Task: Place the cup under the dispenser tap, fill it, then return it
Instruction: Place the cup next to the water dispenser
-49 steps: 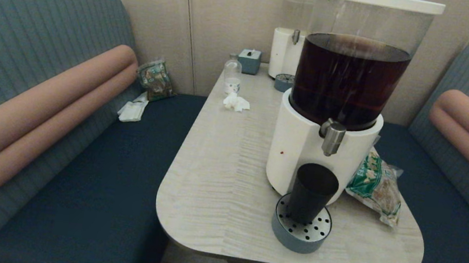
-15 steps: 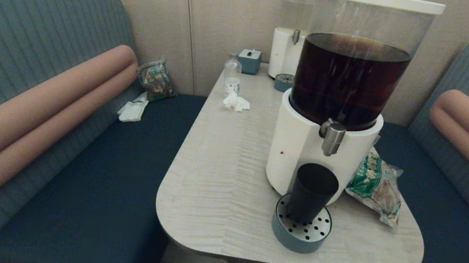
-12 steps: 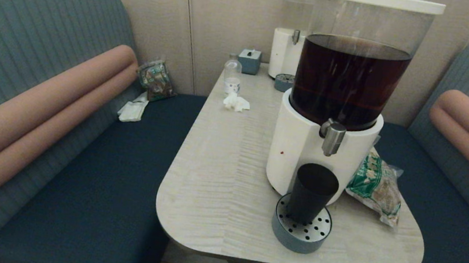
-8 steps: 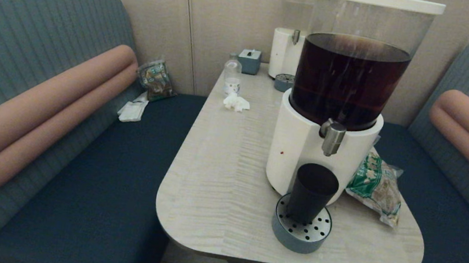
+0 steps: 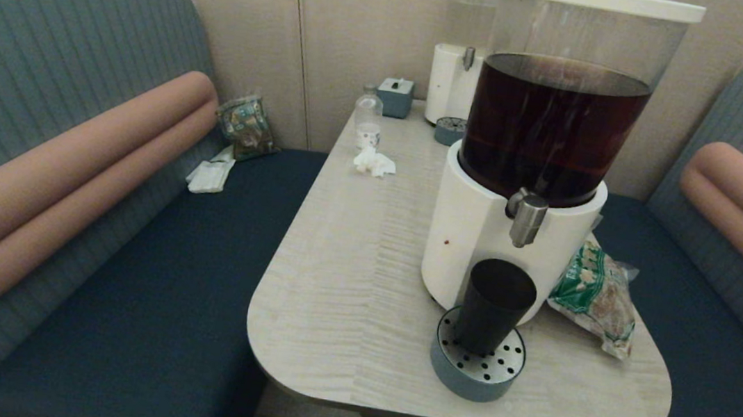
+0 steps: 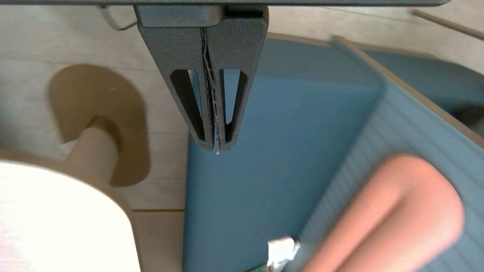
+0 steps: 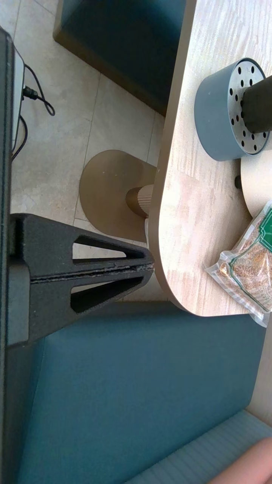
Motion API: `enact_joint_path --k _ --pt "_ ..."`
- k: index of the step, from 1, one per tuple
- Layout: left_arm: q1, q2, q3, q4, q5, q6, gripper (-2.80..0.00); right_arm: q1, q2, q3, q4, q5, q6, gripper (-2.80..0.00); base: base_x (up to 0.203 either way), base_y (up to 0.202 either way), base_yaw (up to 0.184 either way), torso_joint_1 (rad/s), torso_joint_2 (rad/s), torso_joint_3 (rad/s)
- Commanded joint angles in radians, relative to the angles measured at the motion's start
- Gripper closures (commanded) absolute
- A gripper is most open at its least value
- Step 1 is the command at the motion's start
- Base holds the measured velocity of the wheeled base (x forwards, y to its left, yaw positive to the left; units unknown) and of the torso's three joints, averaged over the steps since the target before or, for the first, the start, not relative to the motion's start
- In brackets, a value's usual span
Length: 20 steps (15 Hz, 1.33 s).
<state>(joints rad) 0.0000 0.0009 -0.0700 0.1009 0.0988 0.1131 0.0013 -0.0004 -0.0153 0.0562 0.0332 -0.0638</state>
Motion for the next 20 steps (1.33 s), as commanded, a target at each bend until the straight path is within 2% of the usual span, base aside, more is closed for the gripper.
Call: enact_joint_path --k 1,4,5,6,9,10,12,15,16,18,20 --pt "0.0 -0.001 0.001 -0.003 -0.025 0.039 0.0 0.0 -0.001 0.0 0.001 0.001 -0.001 0.0 0.0 0.0 0.0 0.0 0.0 0.0" --pt "0.0 -0.001 0.019 -0.043 -0.045 0.084 0.0 0.0 -0.001 0.0 0.001 0.001 -0.001 0.0 0.0 0.0 0.0 0.0 0.0 0.0" --pt "0.0 -0.001 0.051 -0.141 -0.065 0.112 0.0 0.0 -0.001 0.0 0.001 0.001 -0.001 0.0 0.0 0.0 0.0 0.0 0.0 0.0" --pt "0.0 -0.001 0.06 -0.182 -0.075 0.126 0.0 0.0 -0.001 0.0 0.001 0.001 -0.001 0.0 0.0 0.0 0.0 0.0 0.0 0.0" --pt "0.0 -0.001 0.07 -0.153 -0.073 0.094 0.0 0.0 -0.001 0.0 0.001 0.001 -0.001 0.0 0.0 0.0 0.0 0.0 0.0 0.0" --pt "0.0 -0.001 0.07 -0.15 -0.077 0.124 0.0 0.0 -0.001 0.0 0.001 0.001 -0.001 0.0 0.0 0.0 0.0 0.0 0.0 0.0" --pt "0.0 -0.001 0.07 -0.148 -0.083 0.137 0.0 0.0 -0.001 0.0 0.001 0.001 -0.001 0.0 0.0 0.0 0.0 0.0 0.0 0.0" --pt "0.0 -0.001 0.07 -0.153 -0.082 0.113 0.0 0.0 -0.001 0.0 0.001 0.001 -0.001 0.0 0.0 0.0 0.0 0.0 0.0 0.0" --pt "0.0 0.0 0.069 -0.151 -0.085 0.123 0.0 0.0 -0.001 0.0 0.001 0.001 -0.001 0.0 0.0 0.0 0.0 0.0 0.0 0.0" --pt "0.0 -0.001 0.069 -0.139 -0.14 0.195 0.0 0.0 -0.001 0.0 0.001 0.001 -0.001 0.0 0.0 0.0 0.0 0.0 0.0 0.0" --pt "0.0 -0.001 0.068 -0.148 -0.139 0.162 0.0 0.0 -0.001 0.0 0.001 0.001 -0.001 0.0 0.0 0.0 0.0 0.0 0.0 0.0"
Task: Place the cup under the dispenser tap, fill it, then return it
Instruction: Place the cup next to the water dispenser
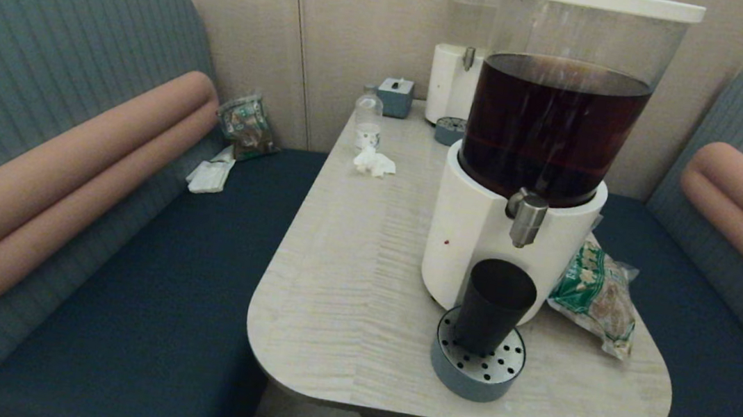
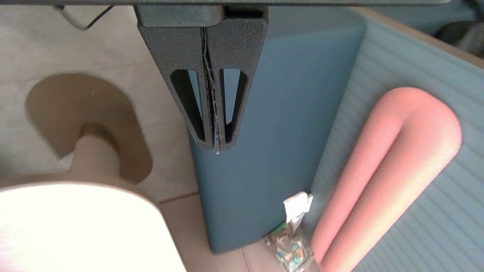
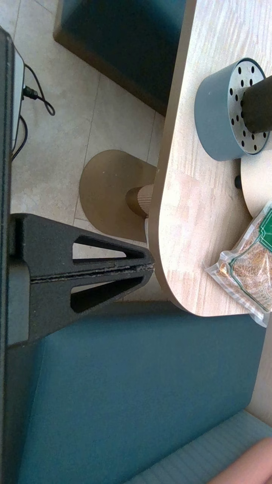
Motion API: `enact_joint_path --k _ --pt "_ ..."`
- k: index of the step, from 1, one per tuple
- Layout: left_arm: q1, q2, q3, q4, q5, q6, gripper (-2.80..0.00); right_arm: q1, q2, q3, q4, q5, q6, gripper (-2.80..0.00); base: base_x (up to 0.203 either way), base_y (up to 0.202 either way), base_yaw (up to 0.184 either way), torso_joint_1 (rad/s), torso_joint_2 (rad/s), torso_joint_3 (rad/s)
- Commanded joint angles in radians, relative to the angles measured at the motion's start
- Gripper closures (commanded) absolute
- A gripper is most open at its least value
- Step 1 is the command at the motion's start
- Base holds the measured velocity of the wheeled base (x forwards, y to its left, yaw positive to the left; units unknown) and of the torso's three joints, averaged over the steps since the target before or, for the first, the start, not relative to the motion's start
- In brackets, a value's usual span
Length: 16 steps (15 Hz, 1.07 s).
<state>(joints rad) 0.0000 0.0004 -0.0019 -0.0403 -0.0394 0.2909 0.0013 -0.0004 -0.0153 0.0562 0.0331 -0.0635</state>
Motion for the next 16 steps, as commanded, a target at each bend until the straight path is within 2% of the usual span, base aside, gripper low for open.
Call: enact_joint_path --k 1,3,4,6,16 --pt "0.0 0.0 0.0 -0.009 0.001 -0.085 0.0 0.0 -0.001 0.0 0.001 0.001 -0.001 0.0 0.0 0.0 0.0 0.0 0.0 0.0" --pt "0.0 0.001 0.001 0.022 0.006 -0.258 0.0 0.0 -0.001 0.0 0.001 0.001 -0.001 0.0 0.0 0.0 0.0 0.0 0.0 0.0" --pt "0.0 0.0 -0.004 0.06 0.01 -0.298 0.0 0.0 -0.001 0.0 0.001 0.001 -0.002 0.0 0.0 0.0 0.0 0.0 0.0 0.0" --pt "0.0 0.0 0.002 0.036 0.032 -0.306 0.0 0.0 -0.001 0.0 0.001 0.001 -0.001 0.0 0.0 0.0 0.0 0.0 0.0 0.0" --pt "0.0 -0.002 0.001 0.036 0.033 -0.317 0.0 0.0 -0.001 0.0 0.001 0.001 -0.001 0.0 0.0 0.0 0.0 0.0 0.0 0.0"
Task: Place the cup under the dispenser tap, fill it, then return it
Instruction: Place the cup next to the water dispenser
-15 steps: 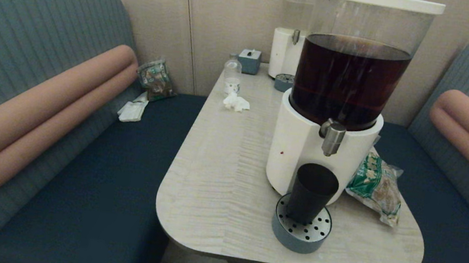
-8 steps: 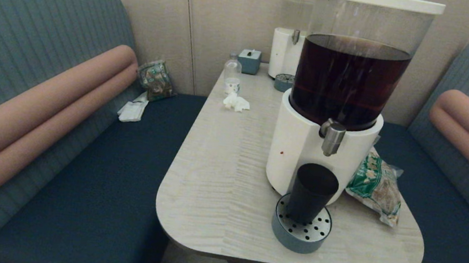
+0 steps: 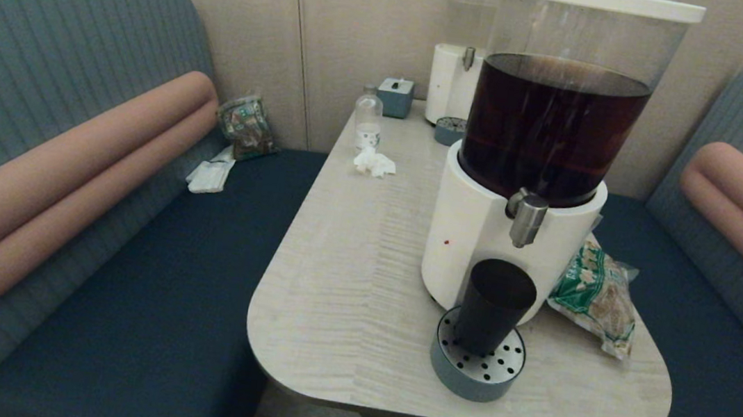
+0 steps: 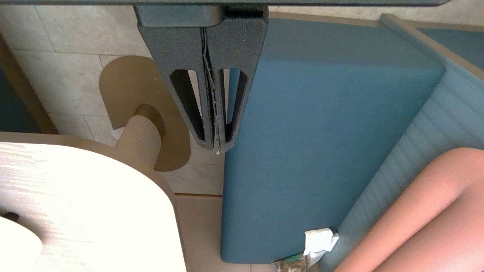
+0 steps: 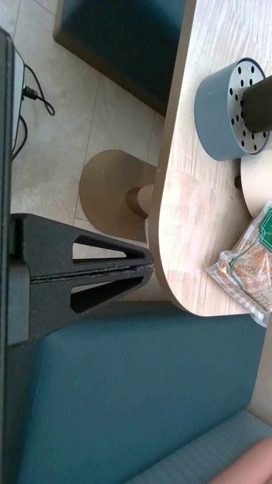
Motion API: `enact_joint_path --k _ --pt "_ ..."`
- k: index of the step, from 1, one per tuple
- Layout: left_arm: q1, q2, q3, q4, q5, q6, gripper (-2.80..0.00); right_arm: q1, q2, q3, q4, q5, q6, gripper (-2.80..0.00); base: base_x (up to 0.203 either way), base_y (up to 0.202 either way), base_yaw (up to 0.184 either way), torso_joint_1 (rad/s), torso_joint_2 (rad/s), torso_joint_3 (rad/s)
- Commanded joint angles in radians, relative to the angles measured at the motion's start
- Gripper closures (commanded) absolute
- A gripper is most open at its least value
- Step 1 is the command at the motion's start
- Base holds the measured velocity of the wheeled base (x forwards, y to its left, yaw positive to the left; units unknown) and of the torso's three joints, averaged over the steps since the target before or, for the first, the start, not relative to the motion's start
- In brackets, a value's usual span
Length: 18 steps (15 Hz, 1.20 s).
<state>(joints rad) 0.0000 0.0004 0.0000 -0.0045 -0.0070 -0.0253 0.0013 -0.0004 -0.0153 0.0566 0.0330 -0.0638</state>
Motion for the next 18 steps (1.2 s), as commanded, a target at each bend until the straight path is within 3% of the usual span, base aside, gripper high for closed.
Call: enact_joint_path --k 1,18 --pt "0.0 0.0 0.0 0.0 0.001 -0.001 0.0 0.0 -0.001 0.0 0.0 0.001 -0.001 0.0 0.0 0.0 0.0 0.0 0.0 0.0" --pt "0.0 0.0 -0.002 0.002 0.001 0.01 0.0 0.0 -0.001 0.002 -0.001 -0.001 -0.005 0.0 0.0 0.0 0.0 0.0 0.0 0.0"
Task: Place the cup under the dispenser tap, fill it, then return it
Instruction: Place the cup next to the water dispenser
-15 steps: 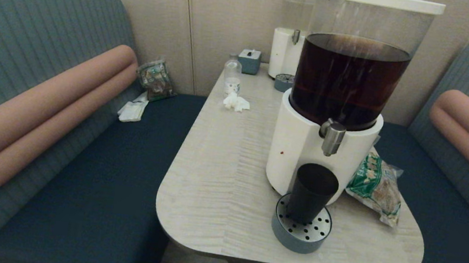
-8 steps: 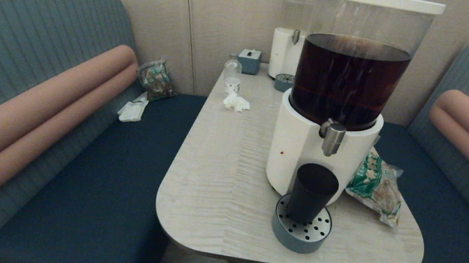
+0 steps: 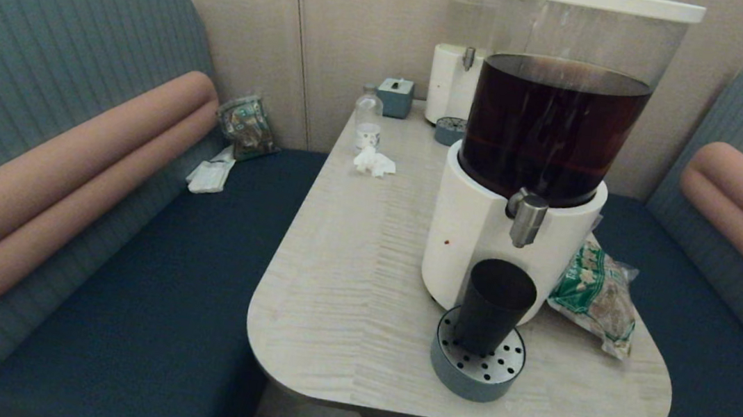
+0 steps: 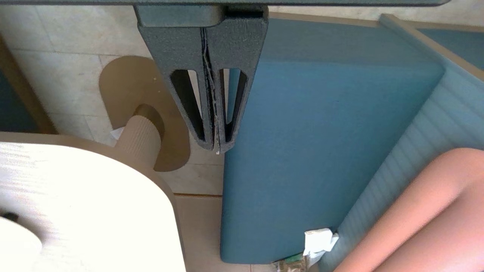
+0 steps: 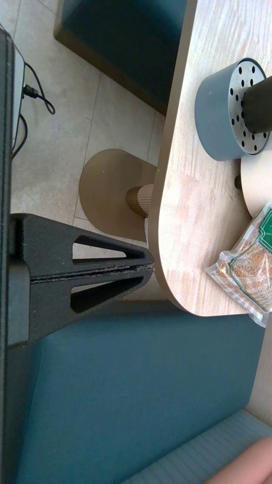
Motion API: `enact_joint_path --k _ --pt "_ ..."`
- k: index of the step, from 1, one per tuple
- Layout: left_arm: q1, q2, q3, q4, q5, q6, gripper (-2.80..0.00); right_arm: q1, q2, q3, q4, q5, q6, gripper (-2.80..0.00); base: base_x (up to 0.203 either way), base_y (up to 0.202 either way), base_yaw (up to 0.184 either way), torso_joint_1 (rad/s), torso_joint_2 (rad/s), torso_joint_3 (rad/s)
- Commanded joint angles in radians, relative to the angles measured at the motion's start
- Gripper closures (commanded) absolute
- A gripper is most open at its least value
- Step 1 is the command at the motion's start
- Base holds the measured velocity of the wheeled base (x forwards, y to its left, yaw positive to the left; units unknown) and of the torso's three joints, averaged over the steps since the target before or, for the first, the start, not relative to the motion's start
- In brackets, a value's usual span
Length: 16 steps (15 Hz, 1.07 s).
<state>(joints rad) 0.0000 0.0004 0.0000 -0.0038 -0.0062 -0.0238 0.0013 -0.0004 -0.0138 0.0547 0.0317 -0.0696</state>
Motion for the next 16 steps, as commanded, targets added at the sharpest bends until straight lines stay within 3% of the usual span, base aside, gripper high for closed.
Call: enact_joint_path --k 1,5,7,10,13,14,15,16 --pt "0.0 0.0 -0.001 -0.001 -0.001 0.003 0.0 0.0 -0.001 0.0 0.002 0.001 0.004 0.0 0.0 0.0 0.0 0.0 0.0 0.0" --pt "0.0 -0.002 -0.013 -0.006 0.002 -0.002 0.0 0.0 -0.001 0.0 0.002 0.001 0.005 0.0 0.0 0.0 0.0 0.0 0.0 0.0" --pt "0.0 0.026 -0.143 0.013 -0.011 -0.004 0.0 0.0 -0.001 0.0 0.001 0.002 0.004 0.0 0.0 0.0 0.0 0.0 0.0 0.0" --pt "-0.015 0.286 -0.386 0.032 -0.069 -0.047 0.0 0.0 -0.001 0.0 0.002 0.001 0.005 0.0 0.0 0.0 0.0 0.0 0.0 0.0" --pt "-0.056 0.664 -0.589 -0.031 -0.218 -0.143 0.0 0.0 -0.001 0.0 0.001 0.001 0.005 0.0 0.0 0.0 0.0 0.0 0.0 0.0" --pt "-0.066 0.783 -0.622 -0.096 -0.291 -0.163 -2.8 0.0 -0.001 0.0 0.001 0.002 0.005 0.0 0.0 0.0 0.0 0.0 0.0 0.0" --pt "-0.074 0.886 -0.639 -0.185 -0.377 -0.168 -2.8 0.0 -0.001 0.0 0.001 0.001 0.005 0.0 0.0 0.0 0.0 0.0 0.0 0.0" --pt "-0.081 0.966 -0.636 -0.304 -0.504 -0.149 -2.8 0.0 -0.001 0.0 0.002 0.001 0.005 0.0 0.0 0.0 0.0 0.0 0.0 0.0"
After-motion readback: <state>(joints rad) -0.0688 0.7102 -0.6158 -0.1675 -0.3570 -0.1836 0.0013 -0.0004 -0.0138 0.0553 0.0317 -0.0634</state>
